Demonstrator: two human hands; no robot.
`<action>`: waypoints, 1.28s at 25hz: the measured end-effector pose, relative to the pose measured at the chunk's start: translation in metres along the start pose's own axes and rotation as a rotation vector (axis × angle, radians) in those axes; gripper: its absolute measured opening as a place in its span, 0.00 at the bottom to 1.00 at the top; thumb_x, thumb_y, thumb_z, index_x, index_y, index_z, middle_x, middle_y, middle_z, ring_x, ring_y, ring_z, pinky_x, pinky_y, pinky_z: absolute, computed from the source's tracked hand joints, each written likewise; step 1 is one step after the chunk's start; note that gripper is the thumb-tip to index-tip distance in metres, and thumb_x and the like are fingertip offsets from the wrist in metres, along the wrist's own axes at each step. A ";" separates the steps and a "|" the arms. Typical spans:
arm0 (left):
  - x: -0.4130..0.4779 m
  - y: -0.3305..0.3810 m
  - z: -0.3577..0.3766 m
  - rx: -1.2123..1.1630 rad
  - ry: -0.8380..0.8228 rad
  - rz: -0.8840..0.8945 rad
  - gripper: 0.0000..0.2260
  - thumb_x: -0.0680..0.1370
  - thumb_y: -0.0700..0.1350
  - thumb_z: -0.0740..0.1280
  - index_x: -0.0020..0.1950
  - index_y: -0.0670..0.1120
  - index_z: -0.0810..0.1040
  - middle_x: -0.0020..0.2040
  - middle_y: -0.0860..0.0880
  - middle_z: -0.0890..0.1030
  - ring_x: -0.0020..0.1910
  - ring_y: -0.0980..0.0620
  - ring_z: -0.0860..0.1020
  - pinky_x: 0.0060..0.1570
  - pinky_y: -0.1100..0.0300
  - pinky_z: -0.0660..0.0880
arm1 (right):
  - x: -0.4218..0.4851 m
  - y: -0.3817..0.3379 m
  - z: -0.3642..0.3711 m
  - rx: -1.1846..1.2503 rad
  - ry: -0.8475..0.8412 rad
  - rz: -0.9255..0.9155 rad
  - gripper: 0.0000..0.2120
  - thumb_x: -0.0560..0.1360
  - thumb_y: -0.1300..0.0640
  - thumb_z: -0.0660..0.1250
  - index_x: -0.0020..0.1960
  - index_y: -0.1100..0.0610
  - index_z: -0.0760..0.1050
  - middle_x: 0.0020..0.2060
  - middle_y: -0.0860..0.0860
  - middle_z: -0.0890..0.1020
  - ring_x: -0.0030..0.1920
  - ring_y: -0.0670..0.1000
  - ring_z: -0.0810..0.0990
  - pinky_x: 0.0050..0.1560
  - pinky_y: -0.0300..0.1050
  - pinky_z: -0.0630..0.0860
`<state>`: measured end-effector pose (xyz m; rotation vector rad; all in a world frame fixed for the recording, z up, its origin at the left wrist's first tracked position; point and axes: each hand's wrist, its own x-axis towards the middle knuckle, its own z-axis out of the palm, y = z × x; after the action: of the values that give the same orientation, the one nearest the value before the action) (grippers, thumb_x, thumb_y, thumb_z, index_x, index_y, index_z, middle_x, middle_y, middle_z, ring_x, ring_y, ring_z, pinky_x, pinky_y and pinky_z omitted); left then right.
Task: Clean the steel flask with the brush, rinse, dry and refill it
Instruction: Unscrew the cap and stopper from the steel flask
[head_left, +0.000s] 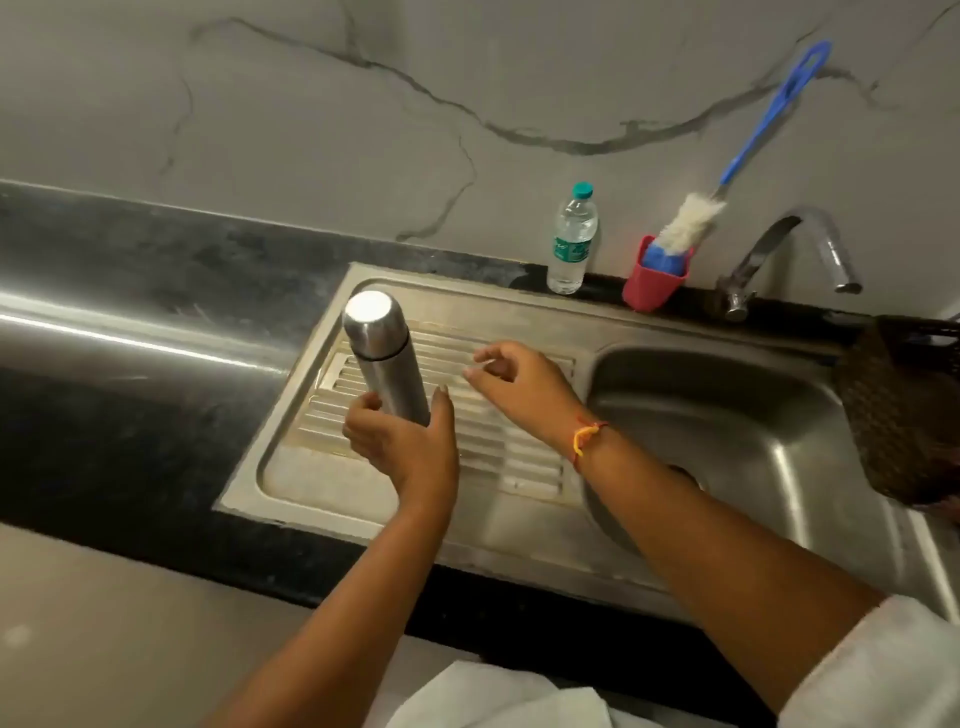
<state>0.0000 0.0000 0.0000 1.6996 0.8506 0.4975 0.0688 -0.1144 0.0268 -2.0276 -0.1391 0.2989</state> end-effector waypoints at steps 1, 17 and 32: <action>0.012 0.000 -0.004 0.032 0.022 0.001 0.36 0.72 0.49 0.79 0.71 0.43 0.63 0.70 0.45 0.65 0.69 0.47 0.66 0.69 0.52 0.69 | 0.004 -0.010 0.008 -0.004 -0.039 -0.019 0.19 0.74 0.43 0.72 0.62 0.48 0.76 0.53 0.46 0.83 0.53 0.45 0.81 0.55 0.44 0.80; 0.023 -0.003 0.015 0.059 -0.243 0.377 0.22 0.69 0.46 0.81 0.56 0.56 0.74 0.46 0.61 0.77 0.45 0.66 0.76 0.40 0.75 0.71 | 0.018 -0.076 -0.014 -0.668 -0.031 -0.433 0.25 0.70 0.36 0.70 0.61 0.47 0.71 0.49 0.47 0.80 0.45 0.51 0.78 0.39 0.43 0.73; -0.053 0.055 0.043 0.035 -0.534 0.479 0.36 0.67 0.56 0.78 0.71 0.55 0.67 0.52 0.63 0.78 0.49 0.64 0.81 0.45 0.75 0.77 | -0.032 -0.082 -0.117 -0.951 0.152 -0.525 0.22 0.76 0.33 0.57 0.52 0.51 0.76 0.41 0.48 0.81 0.39 0.49 0.76 0.43 0.45 0.76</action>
<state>0.0113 -0.0751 0.0444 1.9452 0.0640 0.3141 0.0723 -0.1849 0.1555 -2.8142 -0.8276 -0.3259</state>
